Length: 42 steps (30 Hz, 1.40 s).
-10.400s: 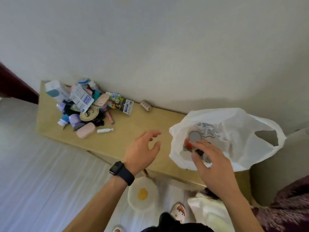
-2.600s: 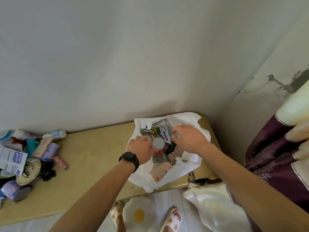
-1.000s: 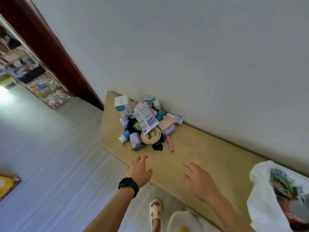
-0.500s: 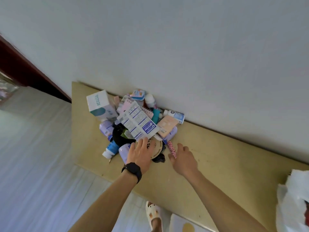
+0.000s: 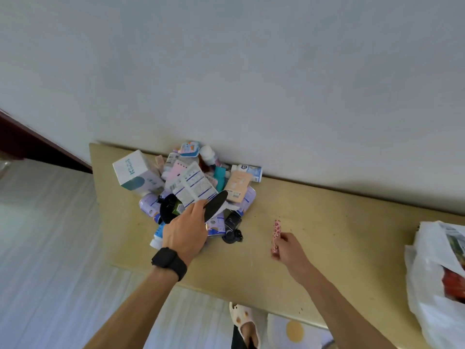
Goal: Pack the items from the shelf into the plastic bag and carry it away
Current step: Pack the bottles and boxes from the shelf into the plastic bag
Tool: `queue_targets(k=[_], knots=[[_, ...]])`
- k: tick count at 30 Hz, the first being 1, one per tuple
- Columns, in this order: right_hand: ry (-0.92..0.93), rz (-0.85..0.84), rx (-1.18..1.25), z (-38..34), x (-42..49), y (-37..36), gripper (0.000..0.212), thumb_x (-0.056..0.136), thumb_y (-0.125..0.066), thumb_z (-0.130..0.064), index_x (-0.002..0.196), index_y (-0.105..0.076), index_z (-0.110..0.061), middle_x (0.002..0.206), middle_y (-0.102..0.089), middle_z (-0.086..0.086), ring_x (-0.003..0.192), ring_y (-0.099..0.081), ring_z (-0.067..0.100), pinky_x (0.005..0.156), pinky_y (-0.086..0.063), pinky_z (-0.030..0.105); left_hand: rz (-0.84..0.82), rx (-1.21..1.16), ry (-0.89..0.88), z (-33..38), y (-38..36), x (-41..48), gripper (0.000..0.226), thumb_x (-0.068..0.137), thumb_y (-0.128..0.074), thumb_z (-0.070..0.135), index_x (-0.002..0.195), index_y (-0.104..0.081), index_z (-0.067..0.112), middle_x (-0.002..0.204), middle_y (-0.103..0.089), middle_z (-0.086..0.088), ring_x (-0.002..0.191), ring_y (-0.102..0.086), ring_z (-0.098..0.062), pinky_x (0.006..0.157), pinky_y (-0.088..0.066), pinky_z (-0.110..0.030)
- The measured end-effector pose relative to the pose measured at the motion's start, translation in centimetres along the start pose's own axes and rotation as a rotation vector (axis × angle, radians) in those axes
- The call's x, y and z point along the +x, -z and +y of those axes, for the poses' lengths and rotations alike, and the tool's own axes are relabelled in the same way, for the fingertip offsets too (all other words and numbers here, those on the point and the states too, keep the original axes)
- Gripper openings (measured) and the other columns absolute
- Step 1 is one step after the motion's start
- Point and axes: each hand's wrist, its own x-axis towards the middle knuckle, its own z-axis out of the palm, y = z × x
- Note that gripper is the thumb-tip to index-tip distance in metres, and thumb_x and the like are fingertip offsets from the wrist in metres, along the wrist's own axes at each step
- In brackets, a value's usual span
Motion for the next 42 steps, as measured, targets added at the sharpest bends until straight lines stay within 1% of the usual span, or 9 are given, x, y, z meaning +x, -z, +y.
queue_targets(k=[5,11,18,23,29,34,37,39,42], knots=[[-0.032,-0.019,0.595,-0.8,-7.3,7.7,0.021,0.100,-0.039,-0.001,0.104,-0.059,-0.001,0.076,-0.058,0.011,0.049,-0.037,0.015,0.047,-0.031,0.027,0.086,-0.242,0.031,4.4,0.5,-2.4,0.023,0.100,-0.046,0.030,0.117,-0.057,0.018,0.097,-0.070,-0.007,0.082,-0.065,-0.032,0.066,-0.052,-0.040],[0.129,0.012,0.617,-0.1,-14.1,18.5,0.030,0.105,-0.039,-0.023,0.115,-0.060,-0.004,0.066,-0.047,0.001,0.048,-0.024,0.010,0.044,-0.026,0.022,-0.060,-0.445,-0.114,16.6,-0.7,-6.6,0.014,0.099,-0.049,0.029,0.102,-0.056,0.018,0.077,-0.058,0.011,0.073,-0.064,-0.015,0.061,-0.053,-0.037],[0.336,0.115,0.676,1.7,-20.4,33.8,0.027,0.104,-0.043,-0.024,0.102,-0.063,-0.006,0.064,-0.044,0.003,0.050,-0.026,0.013,0.048,-0.026,0.025,-0.148,-0.683,-0.285,35.4,-0.4,-12.3,0.017,0.101,-0.045,0.035,0.112,-0.055,0.026,0.086,-0.065,0.011,0.072,-0.063,-0.005,0.056,-0.050,-0.027],[0.166,0.426,0.145,6.4,-17.8,43.2,0.023,0.102,-0.044,-0.027,0.090,-0.059,-0.013,0.071,-0.055,0.004,0.057,-0.044,0.014,0.056,-0.035,0.028,-0.181,-0.331,-0.528,46.3,-3.9,-14.6,0.027,0.102,-0.040,0.033,0.124,-0.050,0.023,0.083,-0.064,0.003,0.073,-0.062,-0.026,0.053,-0.043,-0.033],[0.033,0.352,-0.207,9.4,-13.2,49.2,0.028,0.097,-0.041,-0.025,0.075,-0.055,-0.014,0.065,-0.052,0.002,0.058,-0.045,0.017,0.056,-0.034,0.029,-0.414,-0.067,-0.479,52.4,-10.2,-15.0,0.033,0.101,-0.040,0.026,0.133,-0.042,0.017,0.095,-0.067,-0.014,0.079,-0.064,-0.034,0.068,-0.056,-0.046],[0.112,0.294,-0.181,9.6,-11.4,50.7,0.022,0.098,-0.043,-0.024,0.116,-0.055,-0.021,0.106,-0.061,0.003,0.097,-0.058,0.026,0.080,-0.044,0.034,-0.541,-0.327,-0.318,55.7,-12.1,-15.6,0.047,0.100,-0.041,0.012,0.145,-0.028,0.015,0.108,-0.063,-0.016,0.083,-0.061,-0.030,0.071,-0.054,-0.041],[0.204,0.270,-0.210,10.0,-12.4,51.0,0.023,0.098,-0.045,-0.021,0.119,-0.053,-0.028,0.109,-0.060,-0.002,0.089,-0.056,0.015,0.068,-0.044,0.022,-0.734,-0.605,-0.102,56.1,-13.3,-15.8,0.069,0.096,-0.050,0.014,0.154,-0.012,0.019,0.106,-0.065,-0.006,0.083,-0.065,-0.023,0.080,-0.058,-0.044],[0.187,0.250,-0.236,10.7,-13.1,51.2,0.035,0.100,-0.042,-0.025,0.134,-0.047,-0.025,0.119,-0.056,-0.002,0.090,-0.053,0.013,0.063,-0.039,0.017,-0.808,-0.583,-0.096,55.7,-13.4,-16.2,0.077,0.095,-0.053,0.018,0.156,-0.006,0.021,0.106,-0.067,-0.008,0.081,-0.064,-0.022,0.077,-0.058,-0.040],[0.174,0.229,-0.229,12.0,-13.8,51.2,0.041,0.100,-0.042,-0.033,0.141,-0.044,-0.027,0.138,-0.053,-0.003,0.109,-0.053,0.018,0.086,-0.040,0.026,-0.810,-0.447,-0.190,54.5,-12.4,-17.2,0.062,0.099,-0.049,0.023,0.153,-0.019,0.020,0.134,-0.051,-0.007,0.087,-0.058,-0.014,0.069,-0.047,-0.023]])
